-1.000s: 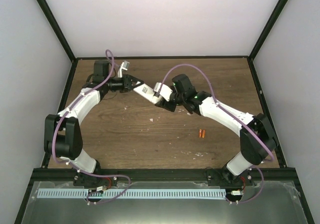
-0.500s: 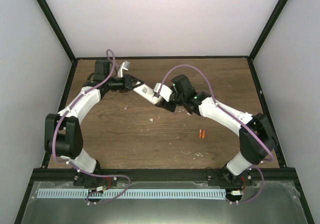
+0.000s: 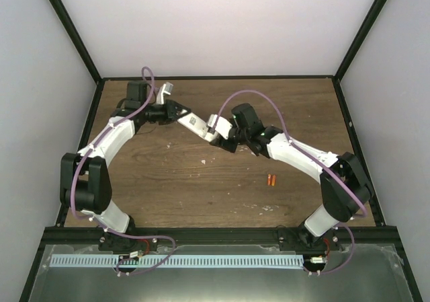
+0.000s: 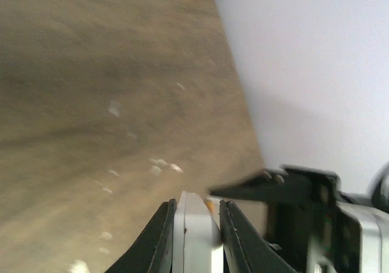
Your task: Load the batteries into the remote control
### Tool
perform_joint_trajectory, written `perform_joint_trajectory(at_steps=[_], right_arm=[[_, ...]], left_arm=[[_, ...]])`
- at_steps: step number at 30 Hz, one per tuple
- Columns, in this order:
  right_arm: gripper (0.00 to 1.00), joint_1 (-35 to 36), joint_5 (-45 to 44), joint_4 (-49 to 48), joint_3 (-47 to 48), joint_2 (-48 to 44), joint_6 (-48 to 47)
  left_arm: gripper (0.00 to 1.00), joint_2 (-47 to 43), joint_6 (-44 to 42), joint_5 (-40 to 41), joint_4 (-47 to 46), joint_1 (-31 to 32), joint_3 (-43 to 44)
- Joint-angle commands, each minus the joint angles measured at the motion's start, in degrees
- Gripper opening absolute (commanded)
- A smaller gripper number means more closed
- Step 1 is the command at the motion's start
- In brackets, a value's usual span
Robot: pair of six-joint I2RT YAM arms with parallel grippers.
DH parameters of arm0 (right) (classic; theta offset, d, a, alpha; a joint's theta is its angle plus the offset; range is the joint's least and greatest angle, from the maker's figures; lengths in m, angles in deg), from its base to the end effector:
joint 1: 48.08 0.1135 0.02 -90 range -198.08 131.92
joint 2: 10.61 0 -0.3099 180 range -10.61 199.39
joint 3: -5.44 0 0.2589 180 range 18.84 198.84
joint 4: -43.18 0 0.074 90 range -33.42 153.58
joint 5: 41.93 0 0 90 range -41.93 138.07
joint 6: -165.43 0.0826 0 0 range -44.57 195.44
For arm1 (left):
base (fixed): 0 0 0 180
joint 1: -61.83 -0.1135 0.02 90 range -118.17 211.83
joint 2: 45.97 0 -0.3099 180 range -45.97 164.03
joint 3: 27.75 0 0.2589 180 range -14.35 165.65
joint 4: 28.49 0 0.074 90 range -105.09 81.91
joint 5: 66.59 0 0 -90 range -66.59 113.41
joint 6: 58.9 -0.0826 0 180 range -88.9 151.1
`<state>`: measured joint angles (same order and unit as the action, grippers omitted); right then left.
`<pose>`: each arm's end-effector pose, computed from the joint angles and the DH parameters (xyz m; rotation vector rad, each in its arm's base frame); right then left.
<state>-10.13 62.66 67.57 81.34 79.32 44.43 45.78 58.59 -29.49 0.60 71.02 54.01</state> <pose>0.2958 0.2571 0.2650 -1.3789 1.7639 0.3510 0.3652 -0.1258 0.3003 0.1657 2.2690 -1.3771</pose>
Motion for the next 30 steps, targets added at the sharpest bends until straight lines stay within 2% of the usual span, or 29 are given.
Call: perform_joint_trajectory(at_steps=[1,14,23,30], right_arm=[[0.44,-1.0,-2.0,12.7,-3.3,0.4,-3.4],[0.46,-3.5,-5.2,10.5,-4.8,0.9,-2.0],[0.49,-10.7,-6.8,14.5,2.2,9.4,1.6],[0.54,-11.4,-9.6,14.3,3.2,12.9,2.3]], left_arm=[[0.00,-0.2,0.1,10.6,-8.1,-5.6,1.5],[0.00,-1.2,0.9,9.5,-9.0,-6.8,1.0],[0.00,-2.3,1.5,0.0,-9.6,-7.0,1.5],[0.00,-4.6,-0.4,-0.6,-7.9,-7.0,-1.5]])
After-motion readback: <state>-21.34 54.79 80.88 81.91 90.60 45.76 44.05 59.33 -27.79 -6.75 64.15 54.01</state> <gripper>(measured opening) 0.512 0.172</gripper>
